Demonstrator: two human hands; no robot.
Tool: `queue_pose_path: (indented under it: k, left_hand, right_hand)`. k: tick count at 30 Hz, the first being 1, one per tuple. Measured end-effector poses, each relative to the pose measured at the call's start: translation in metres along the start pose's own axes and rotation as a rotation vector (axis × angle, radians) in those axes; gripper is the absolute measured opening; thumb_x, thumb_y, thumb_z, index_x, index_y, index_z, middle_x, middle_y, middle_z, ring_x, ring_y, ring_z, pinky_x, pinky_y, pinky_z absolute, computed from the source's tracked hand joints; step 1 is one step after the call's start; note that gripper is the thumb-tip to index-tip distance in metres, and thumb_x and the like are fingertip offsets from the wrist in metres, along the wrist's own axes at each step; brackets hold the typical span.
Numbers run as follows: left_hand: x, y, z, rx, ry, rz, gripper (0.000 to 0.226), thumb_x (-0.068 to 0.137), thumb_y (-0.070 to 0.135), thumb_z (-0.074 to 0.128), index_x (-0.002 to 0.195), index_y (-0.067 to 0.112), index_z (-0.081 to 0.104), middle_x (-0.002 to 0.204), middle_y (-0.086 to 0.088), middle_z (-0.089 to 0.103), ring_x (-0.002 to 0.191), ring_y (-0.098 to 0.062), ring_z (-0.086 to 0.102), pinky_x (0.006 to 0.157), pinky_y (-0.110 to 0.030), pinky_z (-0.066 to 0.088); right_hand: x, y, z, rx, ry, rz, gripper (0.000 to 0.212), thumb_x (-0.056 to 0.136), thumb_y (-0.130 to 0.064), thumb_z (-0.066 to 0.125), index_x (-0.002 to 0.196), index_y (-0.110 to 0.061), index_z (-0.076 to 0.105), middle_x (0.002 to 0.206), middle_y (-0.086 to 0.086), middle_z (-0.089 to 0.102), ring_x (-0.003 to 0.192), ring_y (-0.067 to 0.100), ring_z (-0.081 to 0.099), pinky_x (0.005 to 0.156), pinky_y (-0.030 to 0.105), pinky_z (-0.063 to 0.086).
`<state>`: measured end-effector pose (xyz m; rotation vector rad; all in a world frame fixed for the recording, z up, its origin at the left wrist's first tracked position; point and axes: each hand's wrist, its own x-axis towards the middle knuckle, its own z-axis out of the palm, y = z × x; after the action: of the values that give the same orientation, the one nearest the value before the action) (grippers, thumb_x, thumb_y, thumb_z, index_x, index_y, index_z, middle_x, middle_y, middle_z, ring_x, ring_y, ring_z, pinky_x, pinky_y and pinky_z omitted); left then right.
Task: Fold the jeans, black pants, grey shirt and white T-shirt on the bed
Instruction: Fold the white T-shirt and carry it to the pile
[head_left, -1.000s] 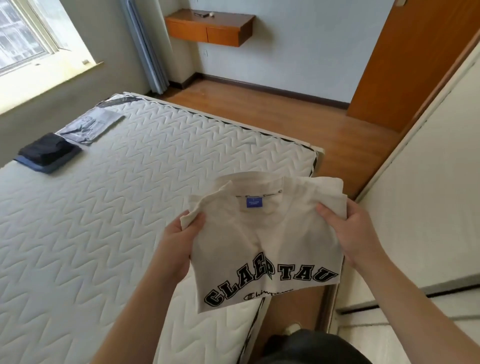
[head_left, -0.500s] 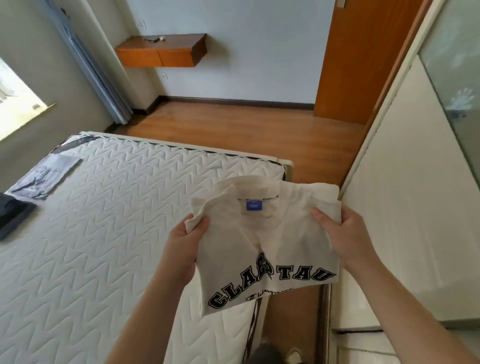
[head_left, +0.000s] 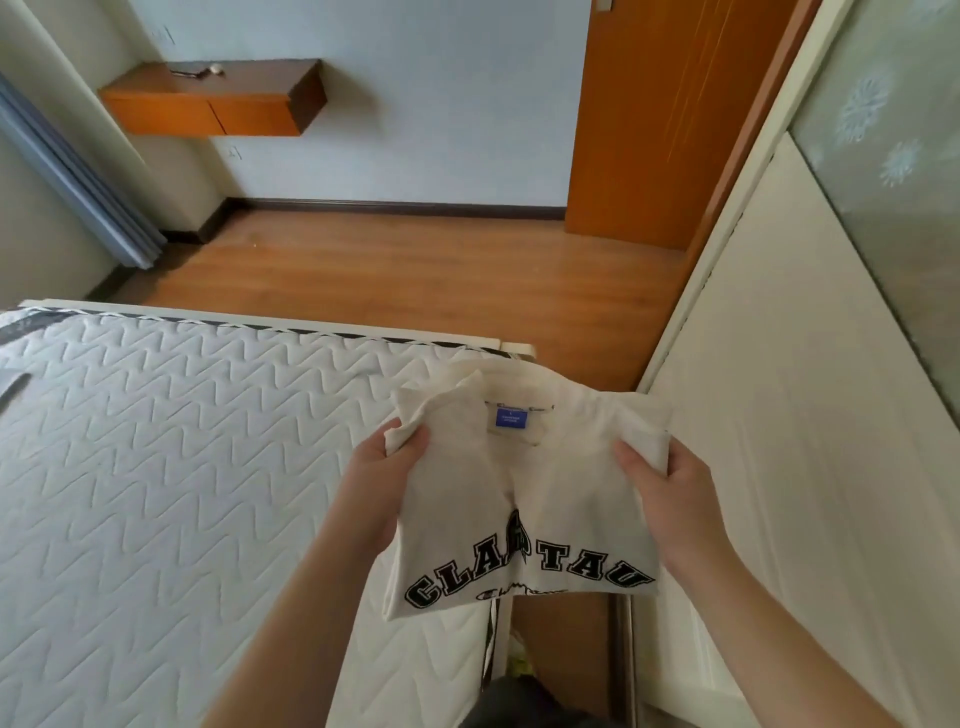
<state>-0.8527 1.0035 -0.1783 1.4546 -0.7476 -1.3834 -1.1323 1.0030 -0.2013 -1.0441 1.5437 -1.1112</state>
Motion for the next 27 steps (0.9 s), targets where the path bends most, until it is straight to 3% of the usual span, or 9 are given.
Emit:
queue_pose_path:
  k: [8,13,22,25,27]
  left_hand:
    - [0.106,0.033,0.019,0.030,-0.081,-0.037,0.014,0.085,0.038,0.067,0.091,0.027,0.073,0.095,-0.004,0.075,0.084,-0.018,0.072,0.067,-0.029,0.056]
    - [0.153,0.049,0.032,0.002,-0.115,-0.016,0.011,0.093,0.031,0.064,0.097,0.023,0.072,0.101,-0.007,0.074,0.091,-0.021,0.072,0.070,-0.029,0.056]
    - [0.254,0.070,0.073,-0.029,-0.061,-0.013,0.016,0.097,0.026,0.059,0.096,0.032,0.074,0.098,-0.003,0.075,0.086,-0.016,0.072,0.066,-0.026,0.056]
    - [0.300,0.078,0.088,-0.042,-0.017,-0.031,0.014,0.097,0.025,0.059,0.101,0.027,0.072,0.102,-0.007,0.074,0.091,-0.021,0.071,0.071,-0.031,0.056]
    - [0.328,0.087,0.097,-0.075,0.020,-0.046,0.016,0.098,0.025,0.058,0.108,0.024,0.070,0.101,-0.006,0.074,0.089,-0.019,0.070,0.065,-0.026,0.055]
  right_hand:
    - [0.089,-0.023,0.019,-0.007,0.096,0.017,0.010,0.085,-0.042,0.070,0.094,-0.036,0.070,0.091,-0.013,0.073,0.084,0.009,0.069,0.077,0.036,0.057]
    - [0.140,-0.040,0.011,-0.022,0.103,-0.009,0.012,0.082,-0.046,0.071,0.094,-0.044,0.069,0.092,-0.013,0.073,0.084,0.010,0.070,0.077,0.037,0.058]
    - [0.287,-0.056,0.030,-0.166,0.012,-0.059,0.007,0.088,-0.041,0.067,0.093,-0.036,0.067,0.086,-0.019,0.071,0.076,0.004,0.067,0.069,0.033,0.056]
    - [0.361,-0.061,0.046,-0.174,-0.047,-0.053,0.002,0.088,-0.039,0.068,0.088,-0.037,0.066,0.082,-0.020,0.070,0.074,0.006,0.067,0.066,0.035,0.054]
    - [0.410,-0.067,0.062,-0.179,-0.098,-0.036,0.003,0.087,-0.040,0.068,0.087,-0.040,0.065,0.082,-0.021,0.070,0.074,0.006,0.067,0.068,0.036,0.055]
